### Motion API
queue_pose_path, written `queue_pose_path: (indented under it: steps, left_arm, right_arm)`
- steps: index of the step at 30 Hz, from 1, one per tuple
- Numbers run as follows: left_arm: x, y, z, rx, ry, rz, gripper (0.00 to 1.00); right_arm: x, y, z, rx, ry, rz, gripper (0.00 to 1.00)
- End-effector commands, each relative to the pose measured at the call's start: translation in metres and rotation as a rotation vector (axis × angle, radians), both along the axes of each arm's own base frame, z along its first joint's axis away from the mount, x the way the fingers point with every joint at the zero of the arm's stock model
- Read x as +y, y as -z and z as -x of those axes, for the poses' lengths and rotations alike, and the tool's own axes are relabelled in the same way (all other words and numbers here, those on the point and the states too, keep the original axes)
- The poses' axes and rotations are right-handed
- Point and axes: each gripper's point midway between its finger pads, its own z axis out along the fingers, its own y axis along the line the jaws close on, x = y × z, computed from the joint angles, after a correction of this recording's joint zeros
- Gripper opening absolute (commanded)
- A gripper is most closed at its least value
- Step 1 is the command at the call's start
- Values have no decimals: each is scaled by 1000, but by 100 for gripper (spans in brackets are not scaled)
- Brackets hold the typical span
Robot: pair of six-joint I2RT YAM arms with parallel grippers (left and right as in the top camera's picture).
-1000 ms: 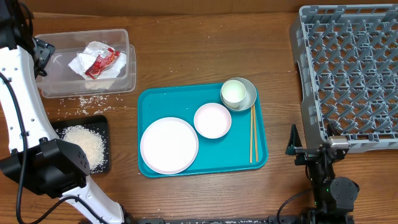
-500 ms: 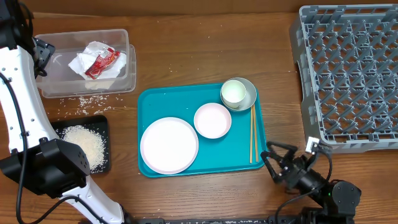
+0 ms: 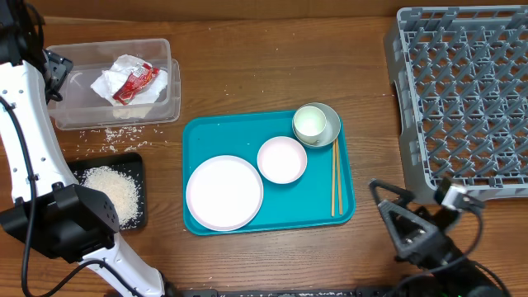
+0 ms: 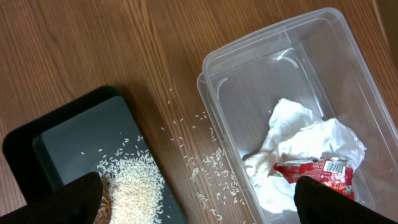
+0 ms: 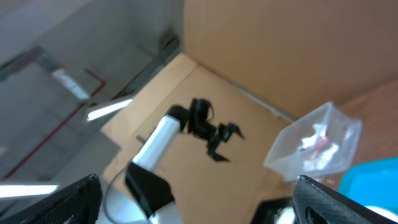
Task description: Sort waste into correct bins and load items into the dishwasher
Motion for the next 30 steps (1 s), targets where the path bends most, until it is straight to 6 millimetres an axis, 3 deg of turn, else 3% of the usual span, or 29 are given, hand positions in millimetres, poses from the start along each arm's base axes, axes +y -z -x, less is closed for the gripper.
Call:
queue_pose_path:
  steps: [1, 6, 8, 15, 19, 23, 30]
  left_arm:
    - [-1, -12, 4, -27, -20, -19, 100]
    - [-1, -12, 4, -27, -20, -19, 100]
    - [-1, -12, 4, -27, -20, -19, 100]
    - [-1, -12, 5, -26, -20, -19, 100]
    - [-1, -12, 4, -27, -20, -19, 100]
    - [-1, -12, 4, -27, -20, -19, 100]
    - [-1, -12, 4, -27, -20, -19, 100]
  right_arm:
    - [-10, -55, 9, -155, 156, 108, 100]
    - [-16, -95, 4, -159, 288, 334, 100]
    - [-26, -111, -5, -73, 358, 434, 100]
    - [-29, -152, -20, 37, 349, 591, 99]
    - [-36, -145, -31, 178, 331, 689, 100]
    - [-50, -119, -45, 368, 349, 744, 100]
    - [-50, -96, -71, 447, 294, 802, 100]
